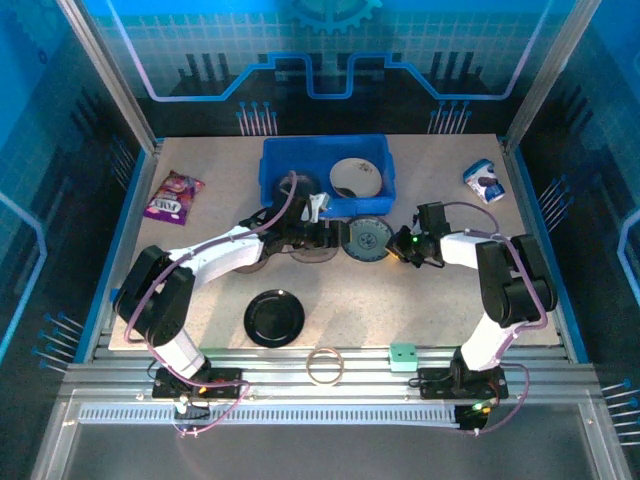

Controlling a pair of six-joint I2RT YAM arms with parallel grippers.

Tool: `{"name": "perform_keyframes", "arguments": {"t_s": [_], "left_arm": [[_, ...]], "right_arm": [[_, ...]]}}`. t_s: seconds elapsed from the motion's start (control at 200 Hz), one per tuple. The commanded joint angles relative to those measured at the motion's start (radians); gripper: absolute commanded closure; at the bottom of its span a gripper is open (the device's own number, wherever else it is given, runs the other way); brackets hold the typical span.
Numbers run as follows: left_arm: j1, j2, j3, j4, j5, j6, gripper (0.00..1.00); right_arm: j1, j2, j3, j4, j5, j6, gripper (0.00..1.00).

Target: Place the plates into the plastic bin on the countertop

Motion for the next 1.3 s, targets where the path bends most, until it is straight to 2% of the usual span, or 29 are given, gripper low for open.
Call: {"name": "perform_keyframes", "arguments": {"t_s": [0.0,0.105,0.245,0.425,0.76,0.9,1.101,1.221,1.296], "left_arm": [[0.001,0.009,-0.005,0.011,0.016,0.003,0.32],[0.000,0.009,-0.002,0.008,0.013,0.006,0.33],[0.002,0.007,-0.003,0.003,0.007,0.008,0.33],[0.008,0.007,-0.007,-0.006,0.000,0.014,0.33],[0.021,0.037,-0.013,0.010,0.006,0.002,0.37],[0.025,0.055,-0.001,0.019,0.014,-0.012,0.44],[0.026,0.087,0.042,0.006,0.030,-0.023,0.55],[0.026,0.085,0.051,0.000,0.030,-0.022,0.66],[0.026,0.080,0.052,-0.005,0.029,-0.023,0.78]], "right_arm": [[0.004,0.027,0.001,0.032,0.005,0.007,0.91],[0.005,0.022,-0.010,0.035,0.007,0.009,1.00],[0.005,-0.023,-0.039,0.026,0.009,0.007,1.00],[0.003,-0.158,-0.084,-0.042,0.006,-0.008,1.00],[0.003,-0.451,-0.081,-0.300,-0.033,-0.081,1.00],[0.006,-0.533,-0.060,-0.357,-0.084,-0.095,1.00],[0.016,-0.554,-0.046,-0.363,-0.140,-0.105,1.00],[0.020,-0.557,-0.053,-0.340,-0.157,-0.095,1.00],[0.021,-0.552,-0.051,-0.335,-0.162,-0.097,1.00]]}}
